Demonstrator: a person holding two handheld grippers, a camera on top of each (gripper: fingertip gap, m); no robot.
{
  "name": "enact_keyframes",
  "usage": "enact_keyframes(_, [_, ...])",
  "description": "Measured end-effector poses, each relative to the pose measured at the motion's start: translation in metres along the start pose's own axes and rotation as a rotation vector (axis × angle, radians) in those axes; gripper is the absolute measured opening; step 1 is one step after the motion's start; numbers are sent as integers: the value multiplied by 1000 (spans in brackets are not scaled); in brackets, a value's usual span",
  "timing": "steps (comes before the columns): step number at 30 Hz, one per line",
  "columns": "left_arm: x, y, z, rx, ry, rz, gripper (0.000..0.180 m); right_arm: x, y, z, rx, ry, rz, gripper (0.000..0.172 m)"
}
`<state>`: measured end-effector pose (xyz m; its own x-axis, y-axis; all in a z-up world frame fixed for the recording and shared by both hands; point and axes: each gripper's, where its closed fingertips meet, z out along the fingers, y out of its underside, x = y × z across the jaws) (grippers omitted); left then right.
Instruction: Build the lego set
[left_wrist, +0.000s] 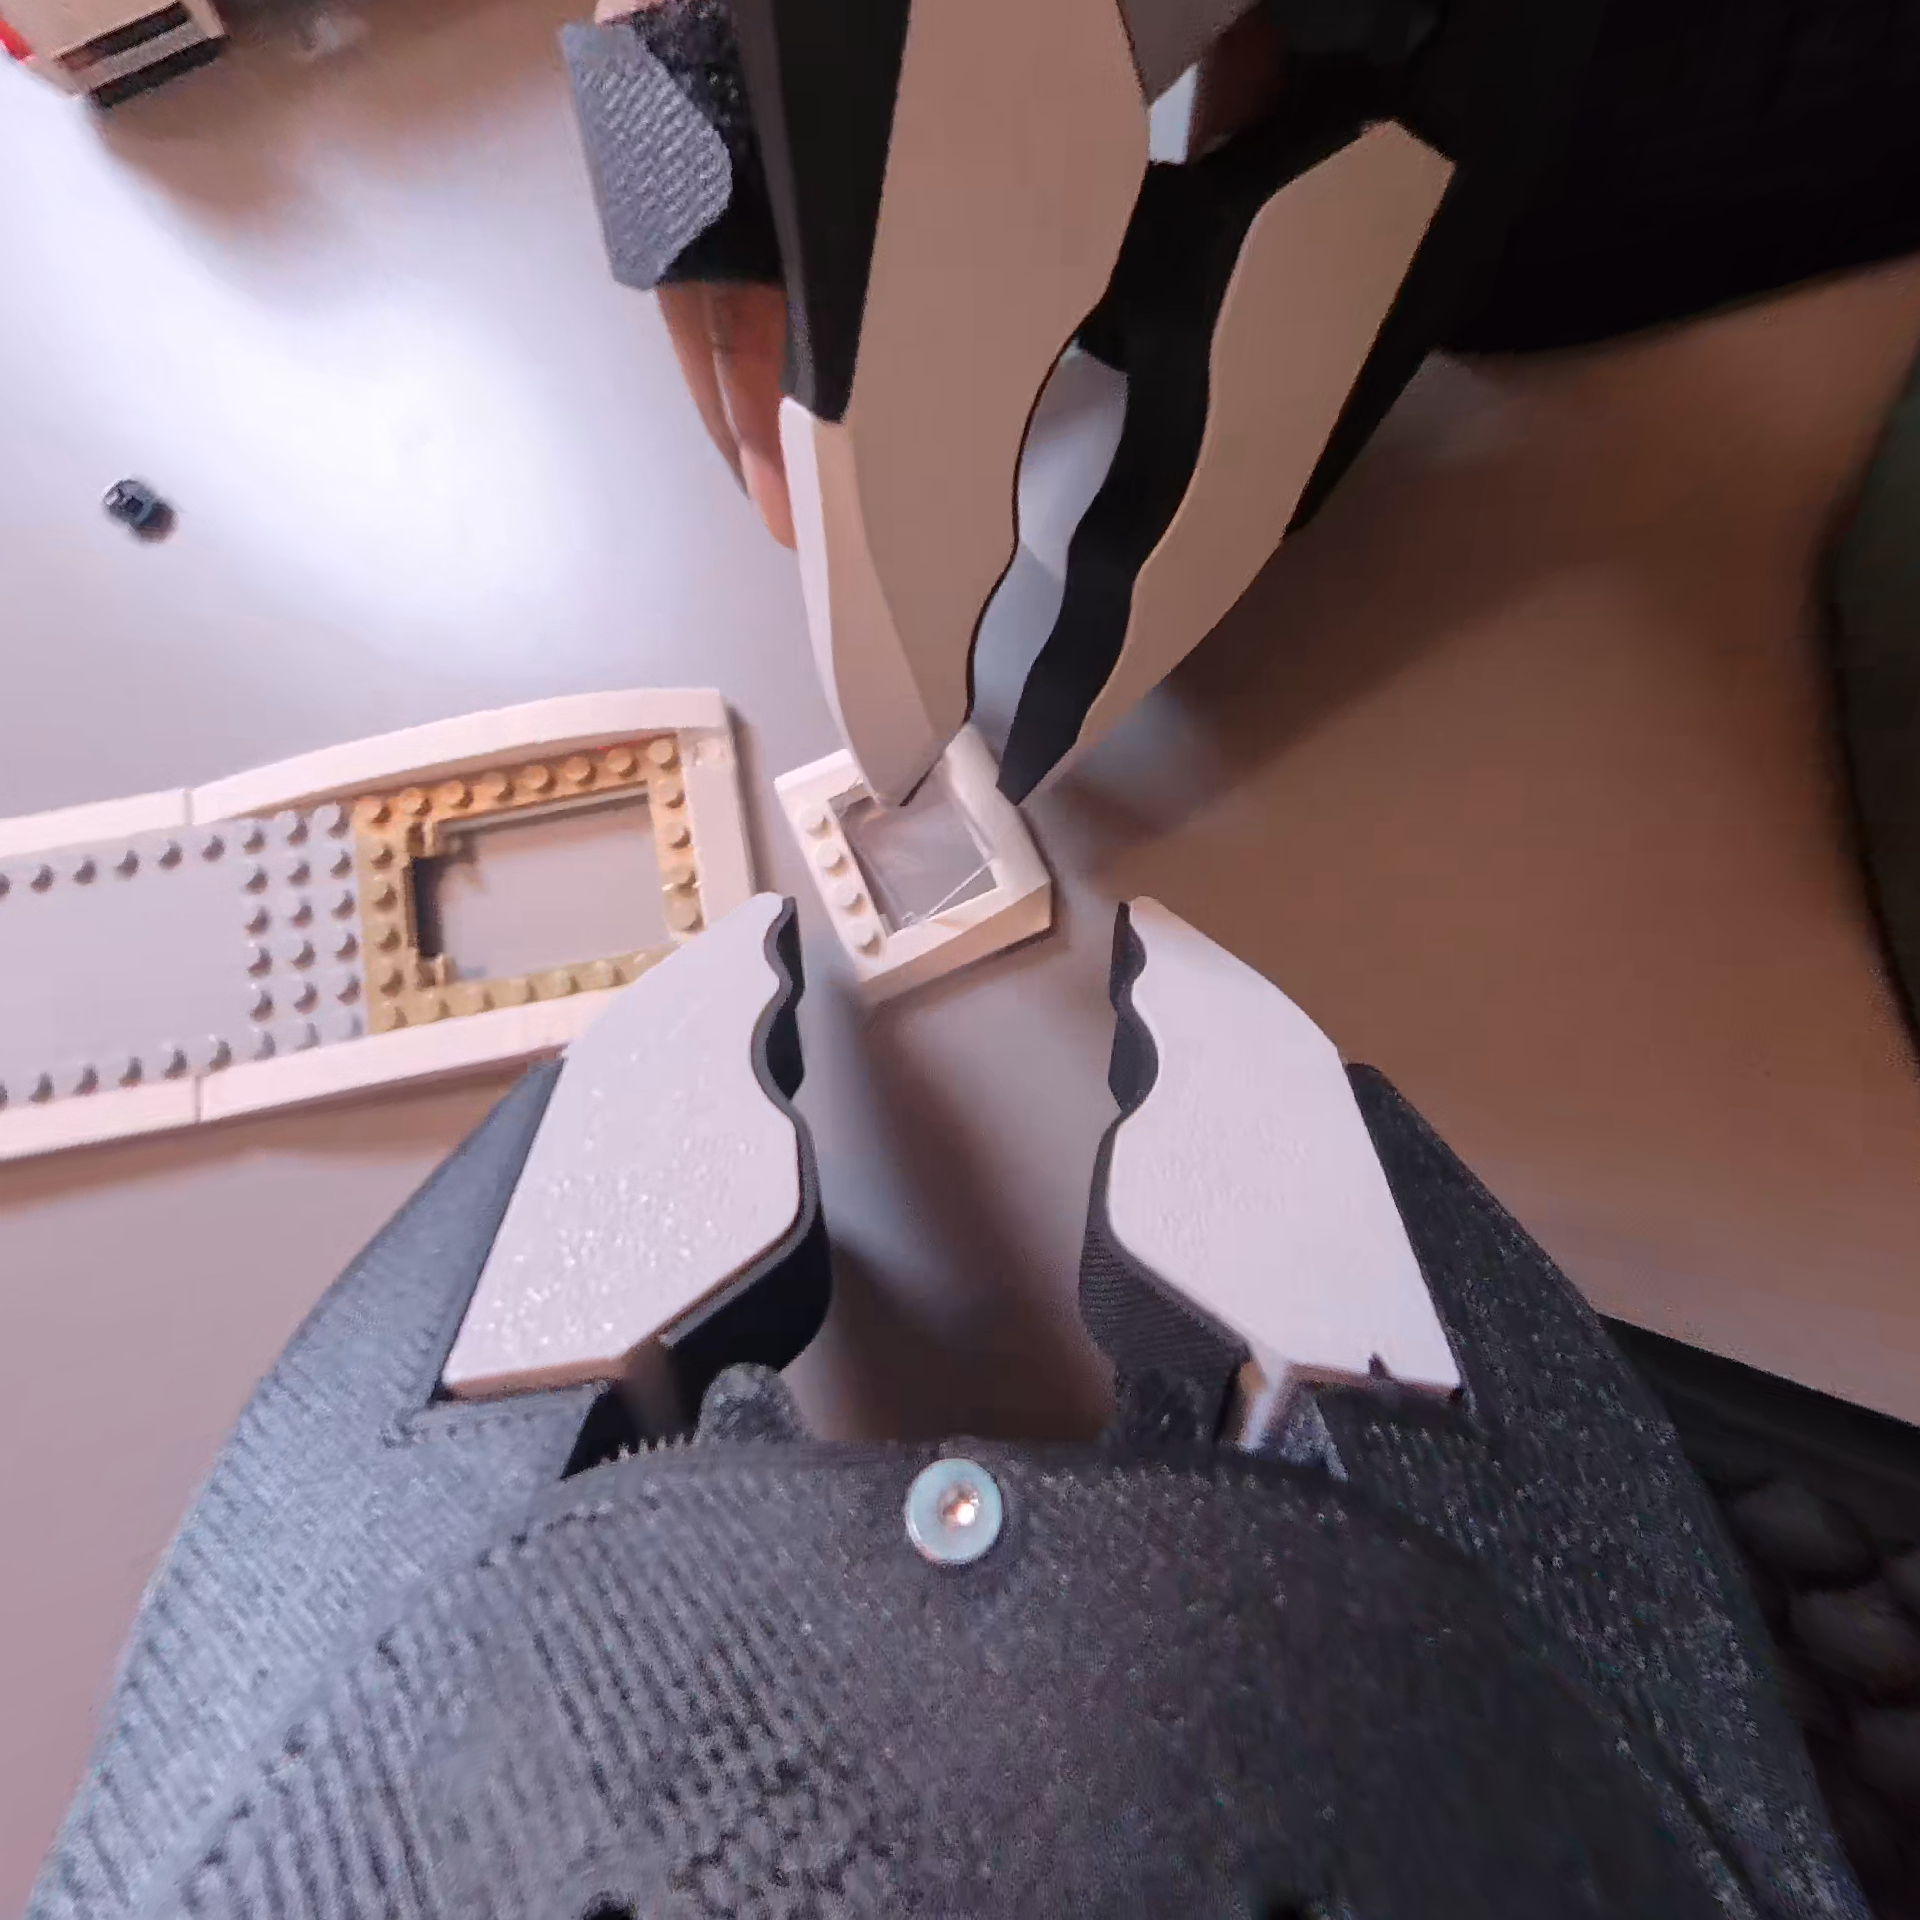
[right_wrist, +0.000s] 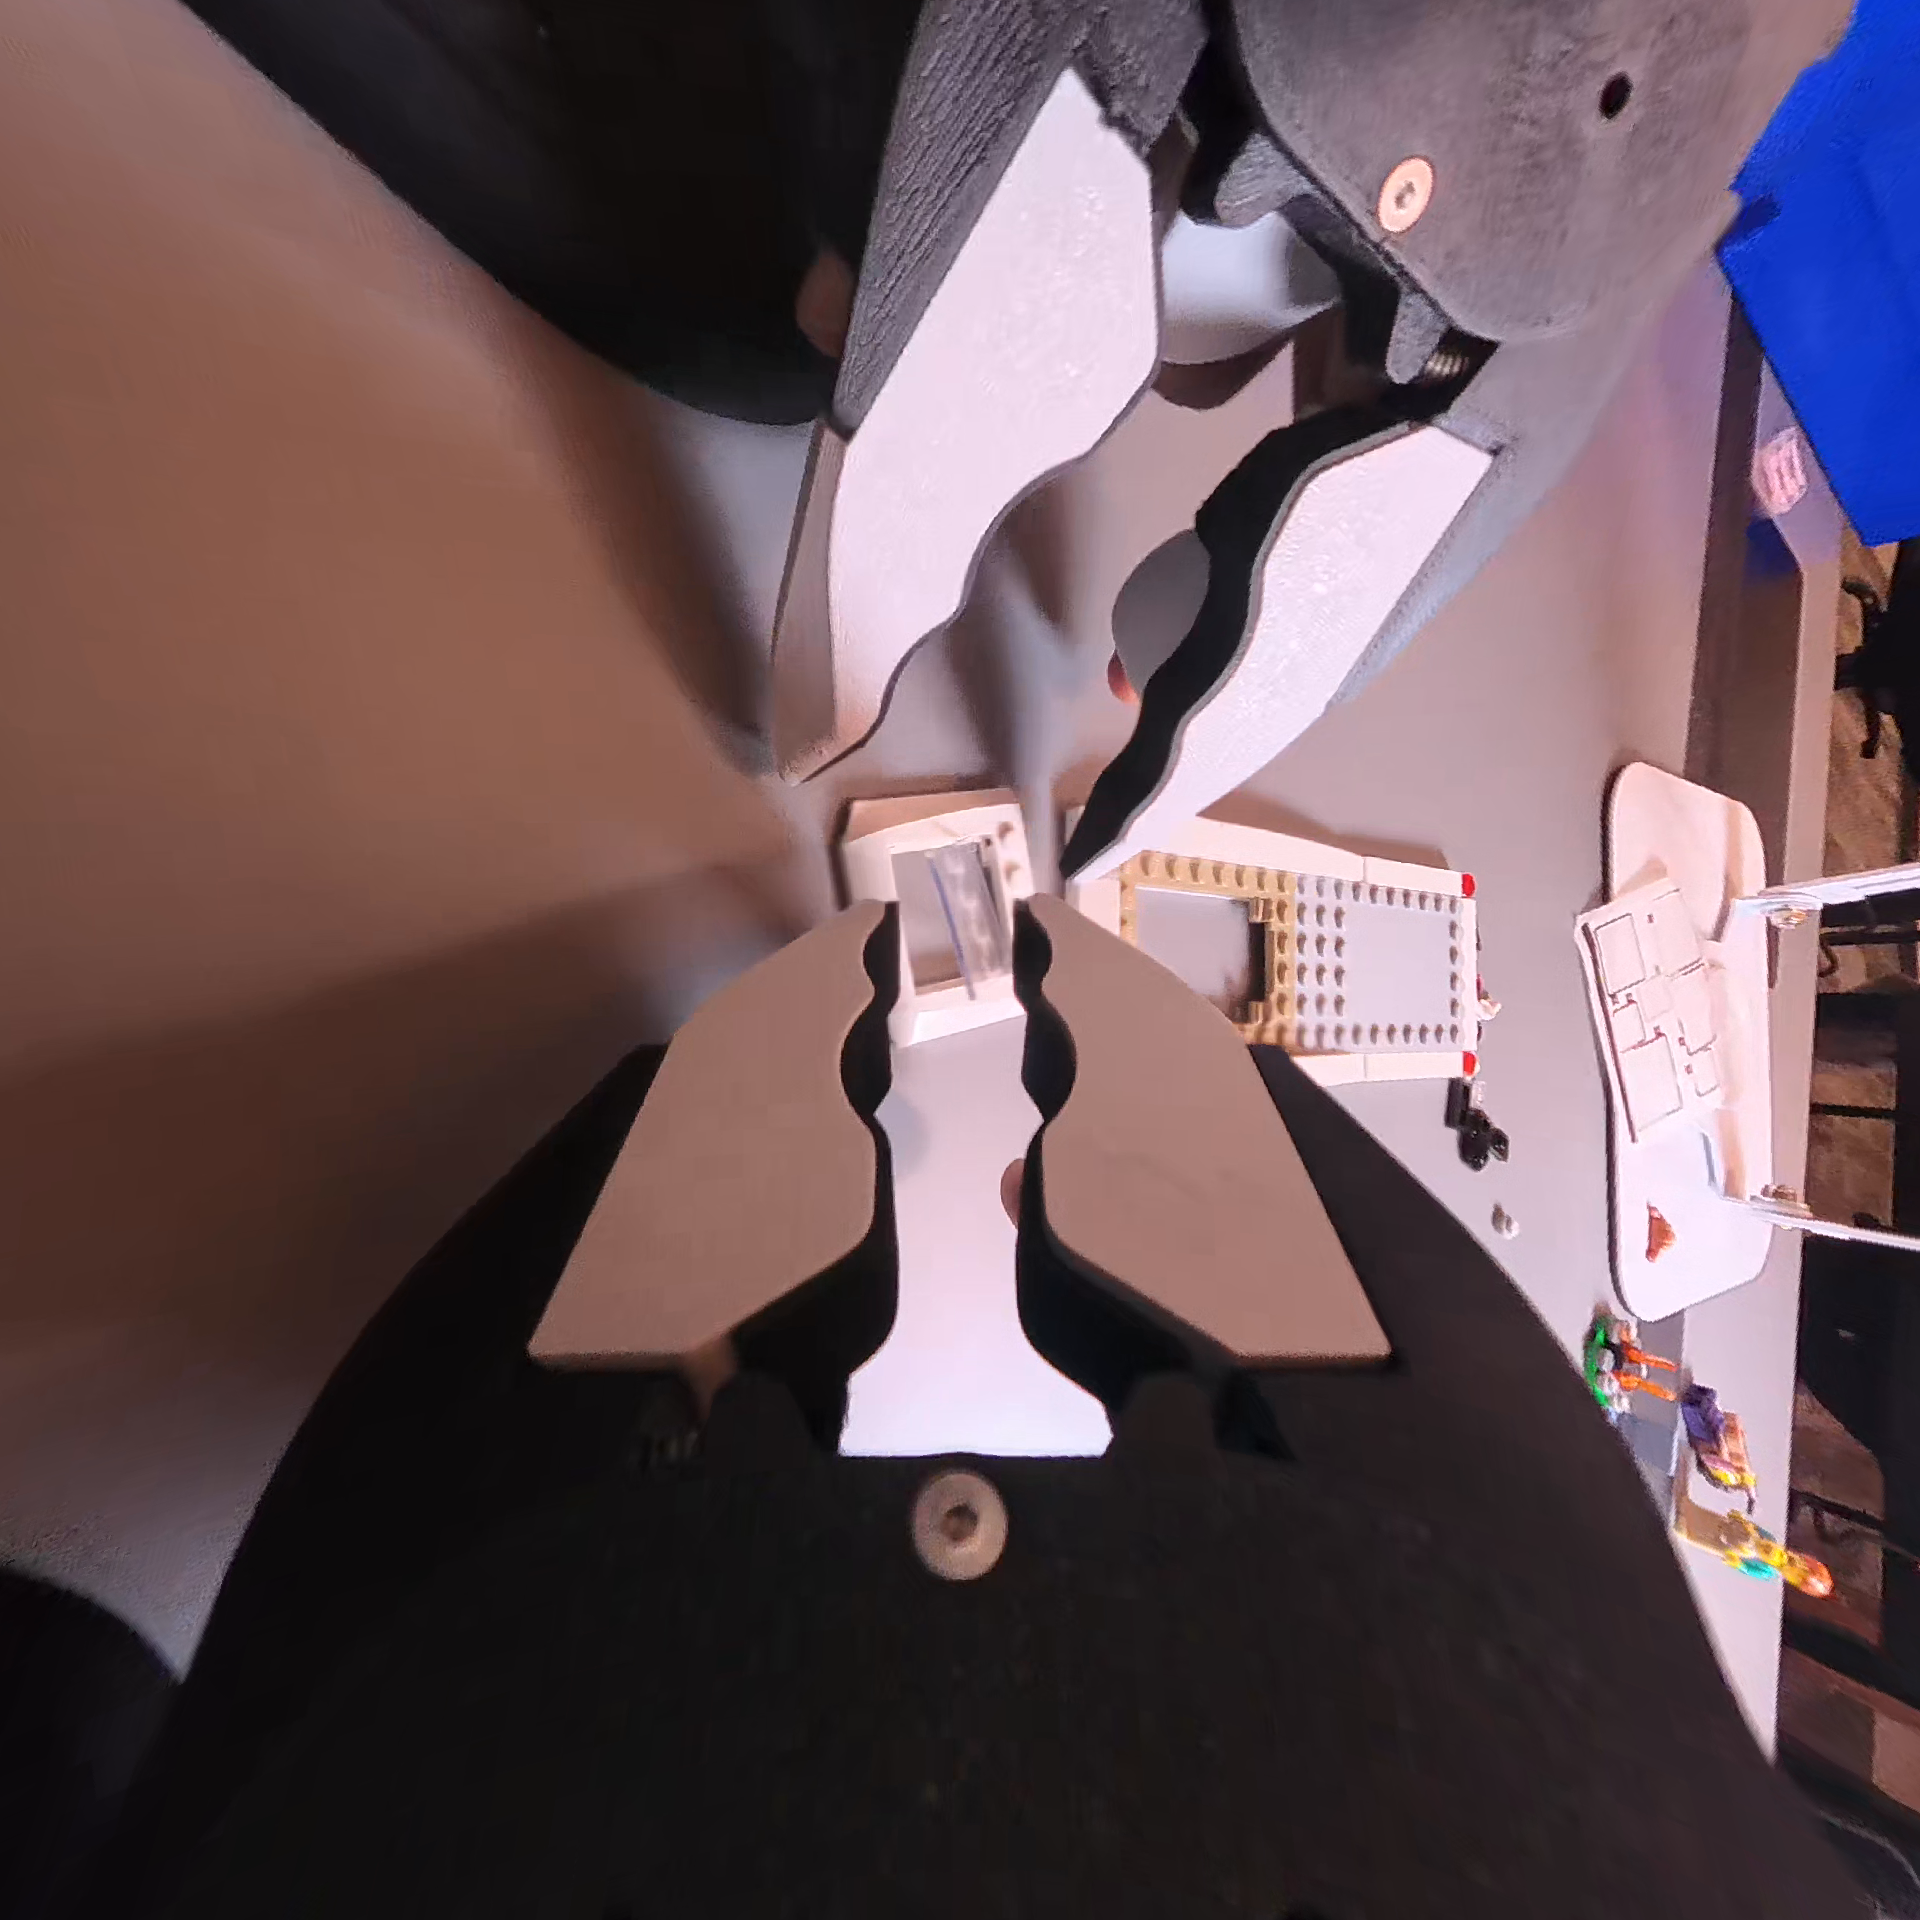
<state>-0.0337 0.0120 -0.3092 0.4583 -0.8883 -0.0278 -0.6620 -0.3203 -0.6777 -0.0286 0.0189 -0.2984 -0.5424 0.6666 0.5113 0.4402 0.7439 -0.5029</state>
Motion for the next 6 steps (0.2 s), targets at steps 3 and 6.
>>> enact_keyframes(3, [-3,2,-3,-5,-48,-61,59,0,0,4,4,-31,11,20])
enact_keyframes(6, [-1,5,0,-18,-74,-101,59,-1,1,8,4,-40,-4,17])
